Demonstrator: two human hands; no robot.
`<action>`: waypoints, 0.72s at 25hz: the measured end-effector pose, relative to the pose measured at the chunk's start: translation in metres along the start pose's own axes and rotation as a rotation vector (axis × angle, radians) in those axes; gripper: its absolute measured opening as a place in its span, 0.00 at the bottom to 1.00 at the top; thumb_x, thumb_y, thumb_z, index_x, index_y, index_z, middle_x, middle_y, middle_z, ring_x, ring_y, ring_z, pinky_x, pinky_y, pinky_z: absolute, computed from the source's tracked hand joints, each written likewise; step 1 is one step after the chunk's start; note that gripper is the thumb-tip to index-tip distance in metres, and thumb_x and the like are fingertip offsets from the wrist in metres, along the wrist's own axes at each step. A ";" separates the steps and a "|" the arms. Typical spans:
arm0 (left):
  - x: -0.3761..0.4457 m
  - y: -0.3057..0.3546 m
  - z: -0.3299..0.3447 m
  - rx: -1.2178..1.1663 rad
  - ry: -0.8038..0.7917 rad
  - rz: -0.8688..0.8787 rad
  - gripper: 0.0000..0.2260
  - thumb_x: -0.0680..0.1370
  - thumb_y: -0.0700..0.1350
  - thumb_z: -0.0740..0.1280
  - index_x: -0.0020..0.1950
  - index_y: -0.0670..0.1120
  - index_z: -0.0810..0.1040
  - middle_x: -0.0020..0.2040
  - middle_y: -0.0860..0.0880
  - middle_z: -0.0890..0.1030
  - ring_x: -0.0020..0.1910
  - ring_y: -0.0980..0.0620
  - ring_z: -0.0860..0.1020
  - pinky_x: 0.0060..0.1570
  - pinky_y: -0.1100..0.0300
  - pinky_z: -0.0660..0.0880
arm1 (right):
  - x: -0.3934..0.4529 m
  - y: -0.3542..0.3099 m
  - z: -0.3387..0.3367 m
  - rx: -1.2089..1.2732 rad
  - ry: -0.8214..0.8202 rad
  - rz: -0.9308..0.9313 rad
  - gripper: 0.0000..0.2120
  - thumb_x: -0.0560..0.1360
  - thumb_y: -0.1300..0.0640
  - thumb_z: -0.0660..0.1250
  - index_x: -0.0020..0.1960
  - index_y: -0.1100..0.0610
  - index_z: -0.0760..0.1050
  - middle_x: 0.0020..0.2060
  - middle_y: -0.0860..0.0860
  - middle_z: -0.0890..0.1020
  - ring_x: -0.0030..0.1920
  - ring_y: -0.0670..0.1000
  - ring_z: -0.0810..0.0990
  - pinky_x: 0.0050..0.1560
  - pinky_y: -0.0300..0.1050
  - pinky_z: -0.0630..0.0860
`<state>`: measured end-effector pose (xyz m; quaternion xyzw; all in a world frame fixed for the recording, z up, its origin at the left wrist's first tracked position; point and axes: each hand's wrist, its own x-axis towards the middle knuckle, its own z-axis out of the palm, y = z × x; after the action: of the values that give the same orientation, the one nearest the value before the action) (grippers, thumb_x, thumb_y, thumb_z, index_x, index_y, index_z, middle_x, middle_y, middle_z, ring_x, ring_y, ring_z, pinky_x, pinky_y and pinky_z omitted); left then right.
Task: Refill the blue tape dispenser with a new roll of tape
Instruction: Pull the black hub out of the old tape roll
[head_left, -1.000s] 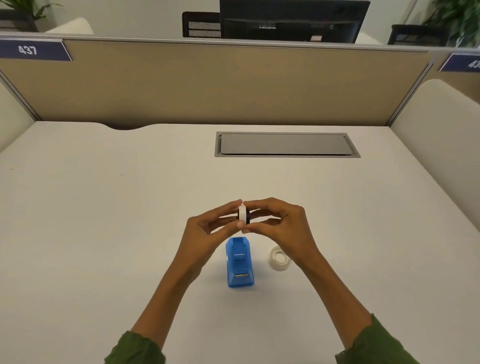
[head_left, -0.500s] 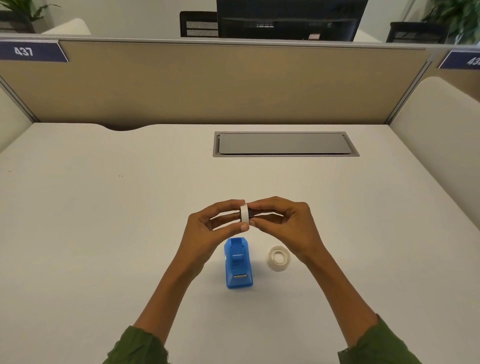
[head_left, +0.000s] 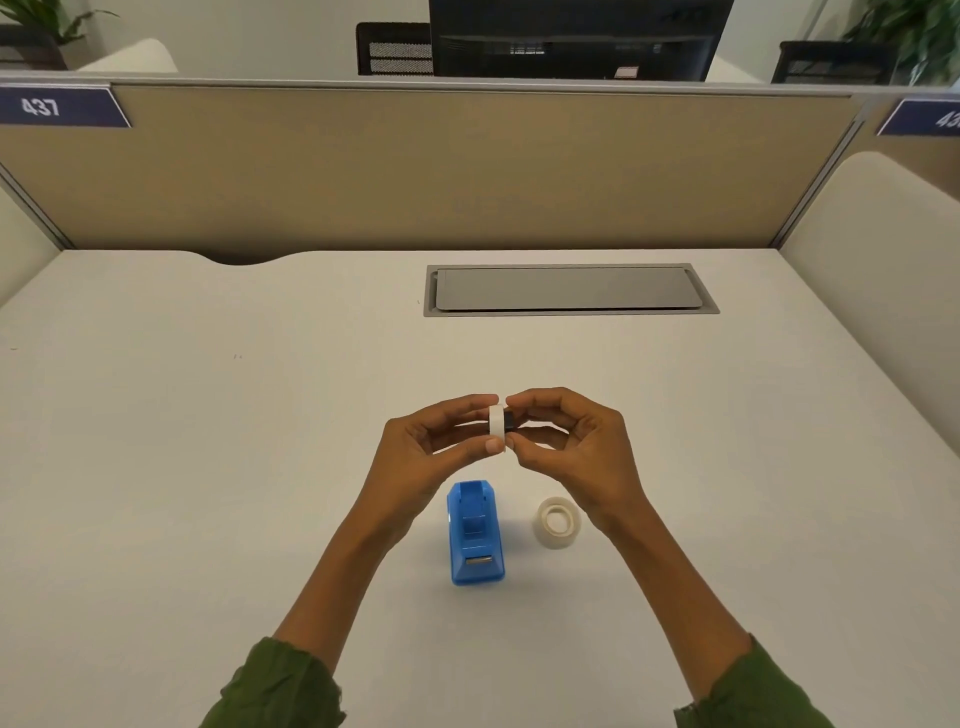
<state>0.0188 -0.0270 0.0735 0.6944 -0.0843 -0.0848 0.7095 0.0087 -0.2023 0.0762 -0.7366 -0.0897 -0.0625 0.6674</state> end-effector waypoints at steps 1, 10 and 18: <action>0.001 0.000 0.000 -0.010 0.001 0.004 0.19 0.64 0.49 0.74 0.54 0.53 0.82 0.48 0.51 0.86 0.50 0.50 0.83 0.52 0.58 0.79 | 0.000 0.000 0.000 0.005 0.004 -0.007 0.16 0.66 0.68 0.74 0.49 0.53 0.80 0.43 0.50 0.85 0.46 0.50 0.84 0.48 0.39 0.80; 0.019 -0.034 -0.020 0.248 0.125 -0.031 0.17 0.68 0.41 0.75 0.55 0.54 0.80 0.51 0.57 0.84 0.50 0.58 0.81 0.46 0.69 0.78 | 0.006 -0.002 -0.008 0.114 0.064 0.031 0.16 0.67 0.68 0.73 0.48 0.49 0.81 0.43 0.45 0.86 0.46 0.48 0.84 0.43 0.35 0.79; 0.061 -0.094 -0.018 0.600 0.211 -0.087 0.20 0.68 0.43 0.75 0.58 0.46 0.76 0.57 0.47 0.80 0.55 0.46 0.77 0.55 0.52 0.74 | 0.004 0.016 -0.016 0.082 0.123 0.158 0.14 0.67 0.67 0.74 0.50 0.54 0.81 0.42 0.50 0.86 0.44 0.45 0.83 0.39 0.33 0.77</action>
<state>0.0824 -0.0262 -0.0205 0.8806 -0.0017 -0.0139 0.4736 0.0167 -0.2191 0.0635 -0.7082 0.0073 -0.0511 0.7041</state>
